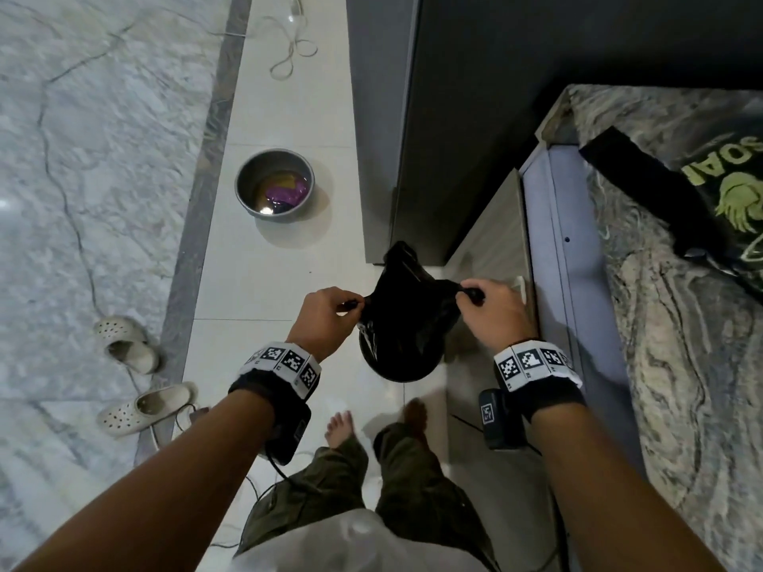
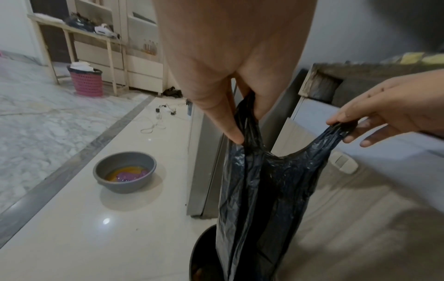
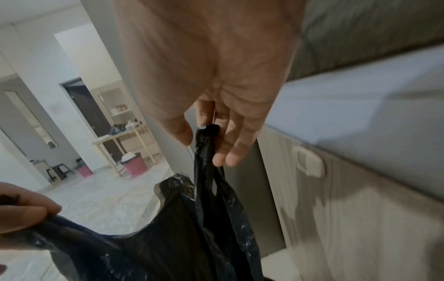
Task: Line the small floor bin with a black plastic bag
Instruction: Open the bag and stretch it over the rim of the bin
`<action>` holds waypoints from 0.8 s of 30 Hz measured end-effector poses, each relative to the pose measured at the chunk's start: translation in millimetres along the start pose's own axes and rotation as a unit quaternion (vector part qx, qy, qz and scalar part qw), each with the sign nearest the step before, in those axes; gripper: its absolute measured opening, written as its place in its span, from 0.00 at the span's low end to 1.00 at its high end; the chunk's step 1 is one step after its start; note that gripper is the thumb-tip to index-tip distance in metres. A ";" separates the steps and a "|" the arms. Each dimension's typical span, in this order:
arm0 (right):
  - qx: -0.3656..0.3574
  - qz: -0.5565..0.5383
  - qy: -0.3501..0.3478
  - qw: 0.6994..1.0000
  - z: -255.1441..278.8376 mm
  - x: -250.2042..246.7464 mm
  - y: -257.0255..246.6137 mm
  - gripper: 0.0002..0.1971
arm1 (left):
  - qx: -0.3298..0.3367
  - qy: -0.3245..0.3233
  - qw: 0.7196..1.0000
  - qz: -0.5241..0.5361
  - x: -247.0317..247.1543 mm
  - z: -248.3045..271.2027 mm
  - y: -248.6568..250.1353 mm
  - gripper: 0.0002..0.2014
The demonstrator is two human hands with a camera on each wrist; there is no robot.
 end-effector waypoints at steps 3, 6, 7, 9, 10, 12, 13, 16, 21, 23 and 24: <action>0.023 0.027 -0.042 0.999 -39.2 26.9 16.7 0.17 | -0.030 -0.017 0.999 -0.016 28.5 -14.9 -20.4 0.07; 0.060 0.063 -0.078 0.993 -82.3 64.0 47.4 0.21 | -0.056 -0.048 0.996 -0.044 61.8 -29.3 -48.3 0.07; 0.071 0.073 -0.084 0.991 -97.0 77.6 60.1 0.22 | -0.065 -0.054 0.995 -0.048 72.5 -33.1 -57.3 0.07; 0.086 0.087 -0.096 0.988 -125.9 106.1 86.9 0.24 | -0.083 -0.069 0.993 -0.055 94.6 -40.9 -76.0 0.07; 0.089 0.096 -0.101 0.986 -134.1 116.1 94.1 0.24 | -0.093 -0.081 0.991 -0.060 105.0 -43.7 -85.8 0.07; 0.094 0.116 -0.117 0.982 -147.7 131.9 106.1 0.19 | -0.109 -0.104 0.986 -0.074 123.2 -48.5 -107.2 0.07; 0.099 0.128 -0.125 0.979 -153.5 139.2 111.7 0.15 | -0.118 -0.115 0.983 -0.083 130.5 -50.5 -118.4 0.07; 0.116 0.166 -0.131 0.970 -169.3 159.8 131.0 0.12 | -0.154 -0.149 0.971 -0.110 148.5 -54.7 -155.5 0.09; 0.095 0.271 -0.078 0.955 -181.4 169.2 144.1 0.12 | -0.228 -0.142 0.949 -0.168 160.0 -57.9 -220.4 0.19; 0.072 0.317 -0.045 0.945 -186.2 171.0 144.6 0.17 | -0.236 -0.131 0.944 -0.189 158.4 -62.3 -237.3 0.14; 0.066 0.330 -0.033 0.941 -189.3 173.8 145.0 0.19 | -0.236 -0.125 0.943 -0.198 157.2 -65.4 -243.1 0.12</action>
Point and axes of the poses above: each hand's wrist, its own z-axis away from the middle knuckle, its own x-axis out of the palm, y = z × x, the point moved 2 cm from there along -z, towards the middle knuckle, and after that the axes turned 9 degrees about x, right-handed, at the moved point
